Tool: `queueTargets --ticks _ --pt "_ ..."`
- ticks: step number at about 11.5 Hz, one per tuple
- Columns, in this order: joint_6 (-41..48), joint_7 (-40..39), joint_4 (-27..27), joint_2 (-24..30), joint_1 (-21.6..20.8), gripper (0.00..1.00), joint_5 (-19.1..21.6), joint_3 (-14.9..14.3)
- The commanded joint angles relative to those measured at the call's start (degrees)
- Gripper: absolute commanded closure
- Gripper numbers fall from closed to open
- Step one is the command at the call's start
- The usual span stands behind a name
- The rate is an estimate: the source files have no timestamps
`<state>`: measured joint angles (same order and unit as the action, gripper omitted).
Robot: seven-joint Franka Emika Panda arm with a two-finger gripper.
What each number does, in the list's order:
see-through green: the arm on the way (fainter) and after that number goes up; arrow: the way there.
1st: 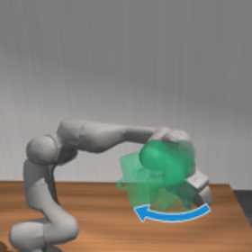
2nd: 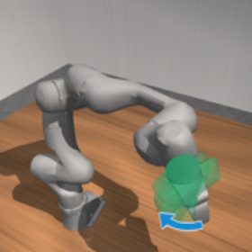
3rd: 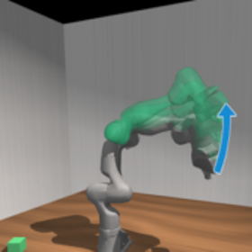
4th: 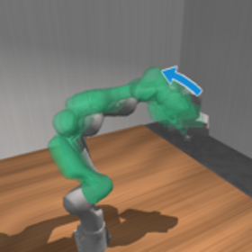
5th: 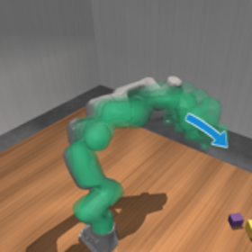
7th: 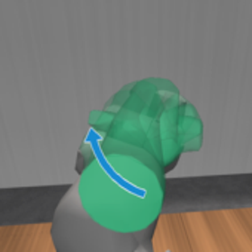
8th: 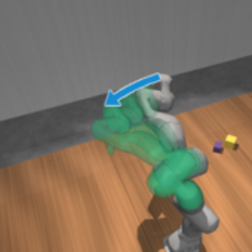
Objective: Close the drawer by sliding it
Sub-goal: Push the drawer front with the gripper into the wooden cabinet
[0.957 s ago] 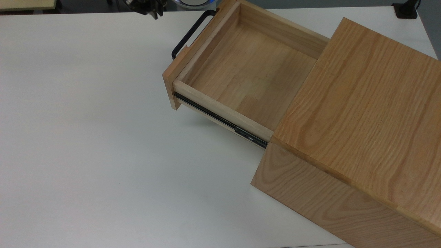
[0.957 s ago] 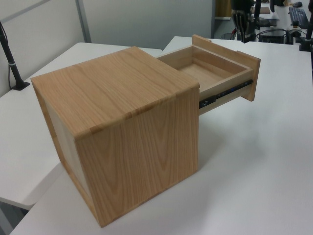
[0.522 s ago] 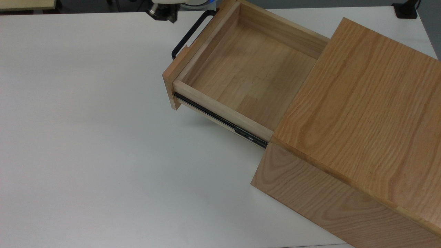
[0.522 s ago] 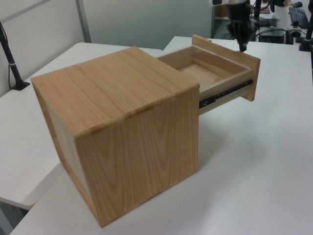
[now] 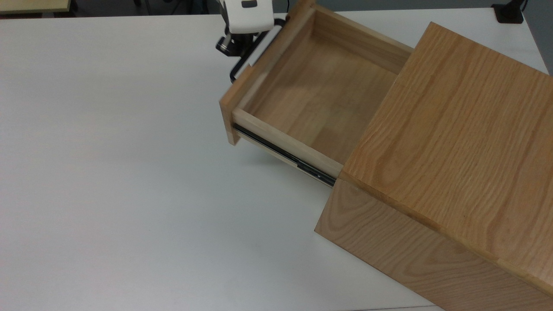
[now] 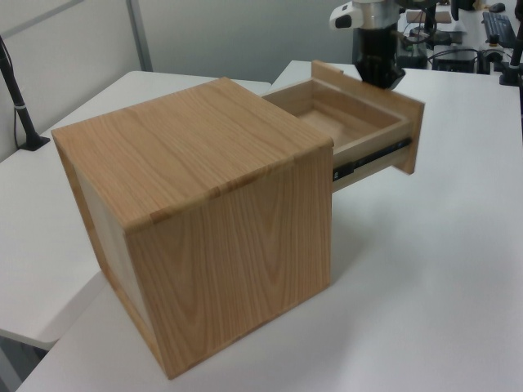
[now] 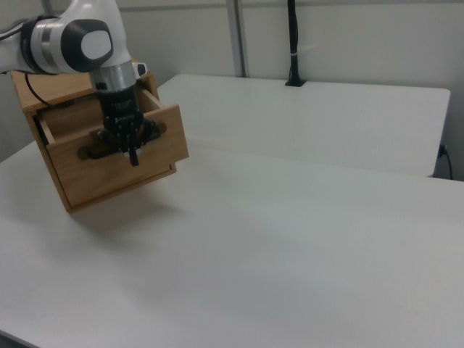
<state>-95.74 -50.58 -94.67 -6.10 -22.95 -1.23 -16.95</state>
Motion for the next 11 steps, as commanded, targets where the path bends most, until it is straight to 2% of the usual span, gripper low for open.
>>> queueTargets --ticks 1,7,11 --pt "-4.0 2.8 2.1 -3.2 -3.8 1.00 3.4 -1.3" --pt "-7.3 7.5 11.9 -10.6 -6.7 1.00 9.4 -1.0" --pt "-17.7 10.4 12.3 -14.9 -9.3 1.00 9.8 -0.6"
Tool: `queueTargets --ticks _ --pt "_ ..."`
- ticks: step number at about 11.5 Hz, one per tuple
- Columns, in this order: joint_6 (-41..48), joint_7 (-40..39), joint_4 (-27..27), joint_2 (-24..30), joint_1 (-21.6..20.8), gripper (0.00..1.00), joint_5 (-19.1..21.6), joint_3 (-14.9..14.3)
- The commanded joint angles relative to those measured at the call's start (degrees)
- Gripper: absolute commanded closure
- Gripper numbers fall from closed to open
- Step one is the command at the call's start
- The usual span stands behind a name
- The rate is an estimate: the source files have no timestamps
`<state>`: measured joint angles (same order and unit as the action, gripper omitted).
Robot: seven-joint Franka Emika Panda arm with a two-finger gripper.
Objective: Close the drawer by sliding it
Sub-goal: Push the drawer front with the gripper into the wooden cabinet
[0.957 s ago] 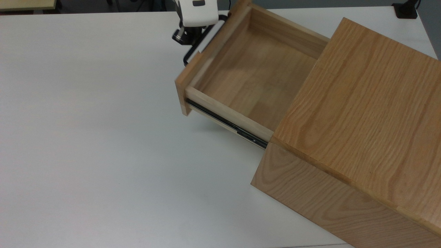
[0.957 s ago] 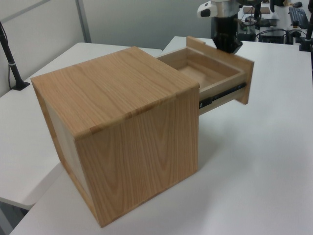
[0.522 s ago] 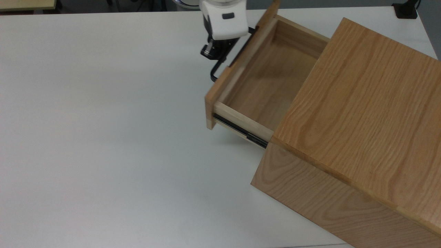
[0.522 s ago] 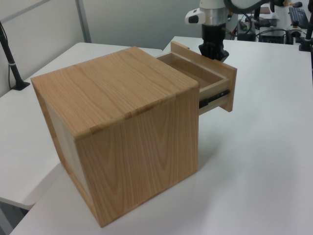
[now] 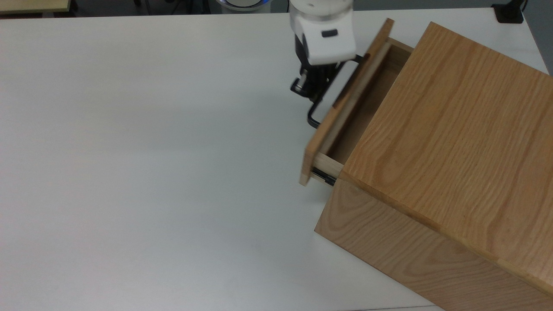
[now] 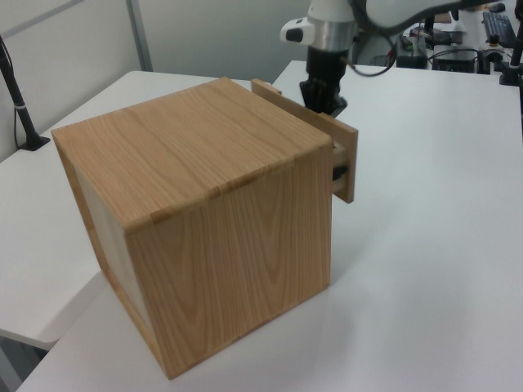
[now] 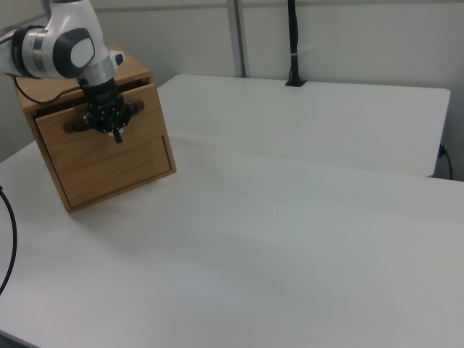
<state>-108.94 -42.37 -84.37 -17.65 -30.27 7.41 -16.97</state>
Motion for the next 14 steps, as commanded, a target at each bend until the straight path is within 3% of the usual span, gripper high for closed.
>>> queueTargets --ticks 1,4,11,14 --pt "-5.1 2.3 3.0 -4.3 -2.3 1.00 1.1 -0.4" --pt "-5.3 2.3 3.2 -4.6 -3.2 1.00 1.1 1.0" --pt "-9.9 2.3 2.8 -4.7 -4.3 1.00 1.1 1.1" --pt "-4.4 2.3 0.6 -0.2 -1.9 0.98 1.4 1.1"
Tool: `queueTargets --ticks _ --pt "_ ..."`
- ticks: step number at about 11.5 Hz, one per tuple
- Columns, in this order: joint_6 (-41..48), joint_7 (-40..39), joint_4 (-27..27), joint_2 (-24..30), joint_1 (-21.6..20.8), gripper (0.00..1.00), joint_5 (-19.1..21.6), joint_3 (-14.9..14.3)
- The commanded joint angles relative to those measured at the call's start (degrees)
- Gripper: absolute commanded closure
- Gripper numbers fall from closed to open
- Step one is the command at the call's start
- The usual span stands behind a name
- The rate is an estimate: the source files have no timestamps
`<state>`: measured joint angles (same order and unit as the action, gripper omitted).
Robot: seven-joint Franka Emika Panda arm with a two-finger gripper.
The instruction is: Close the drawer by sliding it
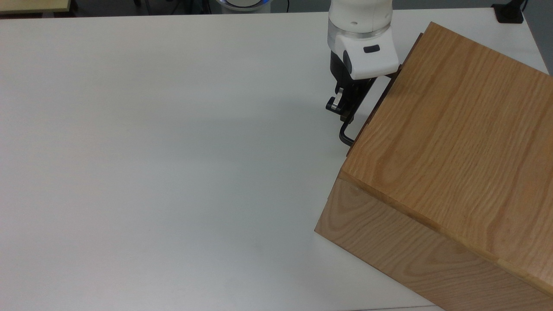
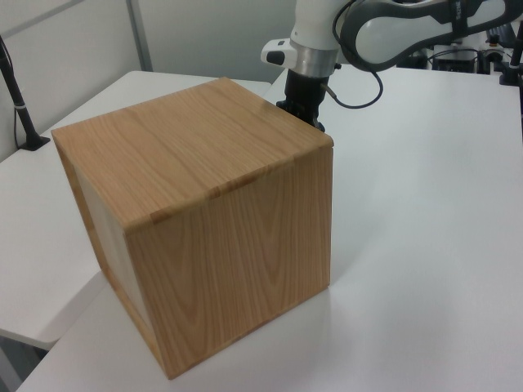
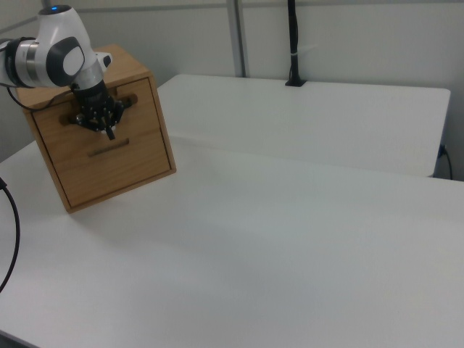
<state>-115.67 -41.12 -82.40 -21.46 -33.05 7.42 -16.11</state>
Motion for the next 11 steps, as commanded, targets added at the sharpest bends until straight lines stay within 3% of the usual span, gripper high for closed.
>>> queueTargets --ticks 1,3,6,7,8,9,10,11 --pt "7.4 1.0 -1.5 5.6 3.1 0.93 1.4 0.9" --pt "15.2 2.5 -2.9 10.3 9.4 0.88 1.2 3.3" --pt "23.7 14.2 -5.8 16.6 17.9 0.75 -0.1 5.5" --pt "26.3 18.1 -5.9 17.7 19.5 0.74 -2.8 6.0" --pt "27.6 23.7 -5.9 18.2 21.4 0.66 -5.1 6.5" --pt "27.6 28.6 -6.9 18.7 23.7 0.49 -5.6 7.2" --pt "27.1 30.0 -8.1 19.9 25.6 0.09 -5.7 7.8" --pt "27.1 30.0 -8.9 20.9 26.9 0.00 -5.7 7.9"
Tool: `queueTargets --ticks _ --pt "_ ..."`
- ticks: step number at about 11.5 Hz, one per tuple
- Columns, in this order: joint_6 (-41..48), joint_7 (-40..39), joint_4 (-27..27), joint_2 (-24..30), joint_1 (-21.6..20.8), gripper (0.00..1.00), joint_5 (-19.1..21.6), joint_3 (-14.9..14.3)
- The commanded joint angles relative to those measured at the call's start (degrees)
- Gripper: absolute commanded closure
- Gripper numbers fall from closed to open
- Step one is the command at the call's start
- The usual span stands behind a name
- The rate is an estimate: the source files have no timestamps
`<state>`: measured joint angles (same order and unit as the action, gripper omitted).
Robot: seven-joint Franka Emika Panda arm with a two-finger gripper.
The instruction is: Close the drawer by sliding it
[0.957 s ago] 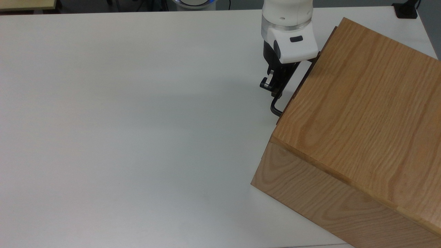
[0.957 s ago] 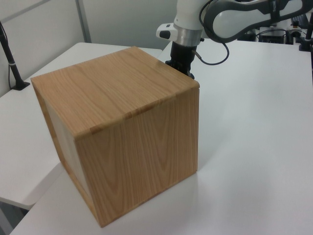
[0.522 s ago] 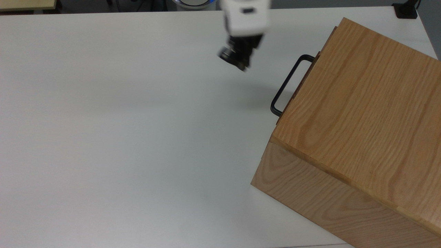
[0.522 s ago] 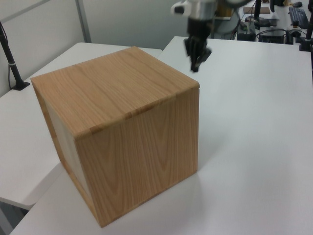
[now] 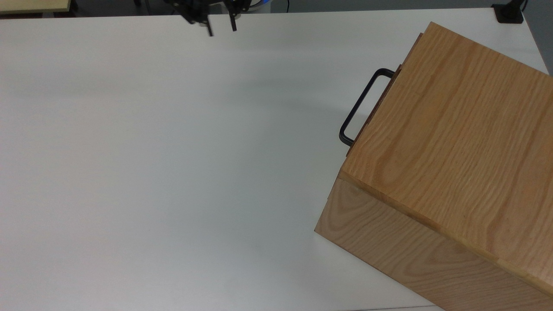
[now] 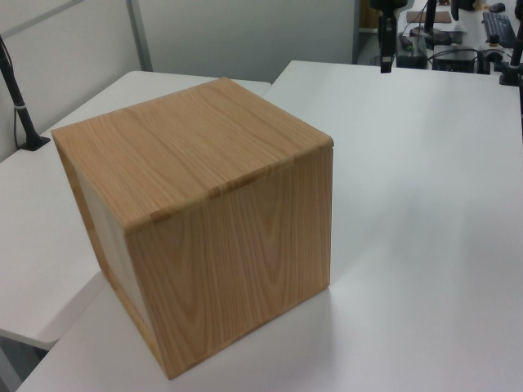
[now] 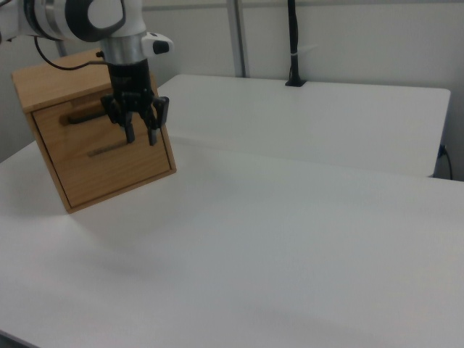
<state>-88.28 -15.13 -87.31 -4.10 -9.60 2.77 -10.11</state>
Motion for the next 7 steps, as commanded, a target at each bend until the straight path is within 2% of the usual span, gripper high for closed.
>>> queueTargets --ticks 1,3,7 --pt "-0.2 4.3 -4.9 4.5 3.8 0.00 -1.1 1.8" --pt "-0.1 5.5 -5.0 6.6 5.7 0.00 -1.0 1.8" --pt "-0.3 10.1 -4.4 5.8 5.6 0.00 -1.2 1.5"
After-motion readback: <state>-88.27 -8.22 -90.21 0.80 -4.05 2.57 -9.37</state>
